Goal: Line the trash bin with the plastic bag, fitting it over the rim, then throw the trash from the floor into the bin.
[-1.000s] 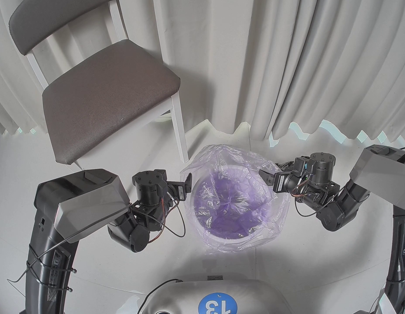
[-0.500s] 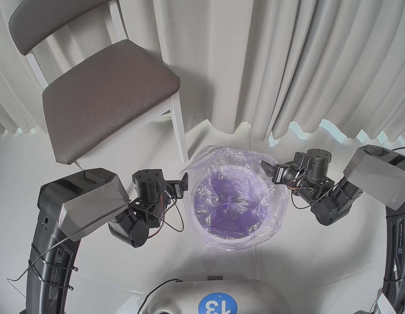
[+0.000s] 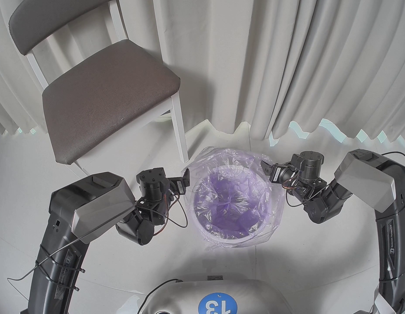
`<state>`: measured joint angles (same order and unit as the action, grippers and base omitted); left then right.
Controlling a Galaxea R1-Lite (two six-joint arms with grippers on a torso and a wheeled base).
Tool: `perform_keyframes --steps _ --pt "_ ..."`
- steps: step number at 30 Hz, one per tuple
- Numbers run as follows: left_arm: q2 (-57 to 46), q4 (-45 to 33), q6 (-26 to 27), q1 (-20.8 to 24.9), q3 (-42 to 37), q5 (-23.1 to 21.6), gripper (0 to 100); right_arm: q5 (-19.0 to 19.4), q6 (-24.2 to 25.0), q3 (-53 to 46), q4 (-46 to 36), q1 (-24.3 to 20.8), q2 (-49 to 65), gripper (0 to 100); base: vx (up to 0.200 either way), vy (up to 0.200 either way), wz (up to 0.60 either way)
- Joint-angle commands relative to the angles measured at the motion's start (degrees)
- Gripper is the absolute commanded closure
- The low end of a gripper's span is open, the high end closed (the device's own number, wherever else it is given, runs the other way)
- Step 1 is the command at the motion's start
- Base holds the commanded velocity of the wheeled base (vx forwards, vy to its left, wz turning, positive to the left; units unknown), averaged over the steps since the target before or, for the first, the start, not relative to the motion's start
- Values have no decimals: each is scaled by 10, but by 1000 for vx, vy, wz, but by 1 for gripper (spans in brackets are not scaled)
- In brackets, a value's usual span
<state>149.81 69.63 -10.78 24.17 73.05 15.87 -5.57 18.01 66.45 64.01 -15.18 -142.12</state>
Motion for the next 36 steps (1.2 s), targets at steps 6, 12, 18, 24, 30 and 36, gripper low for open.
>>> perform_keyframes --steps 6,12,18,24,30,36 --pt "37 -3 1 -1 3 -1 0 -1 5 13 -7 2 -27 0 0 0 0" --pt "47 -6 1 -1 3 -5 0 0 5 20 -20 8 -42 0 0 0 0" --pt "65 -6 2 0 4 -5 0 0 6 33 -22 11 -60 0 0 0 0" --pt "77 -5 4 2 8 -6 0 0 19 44 -31 10 -77 0 0 0 0" --pt "84 -3 4 3 25 2 0 0 21 54 -30 5 -99 0 0 0 0" --pt "88 1 7 3 28 7 0 -2 22 70 -28 6 -123 0 0 0 0"
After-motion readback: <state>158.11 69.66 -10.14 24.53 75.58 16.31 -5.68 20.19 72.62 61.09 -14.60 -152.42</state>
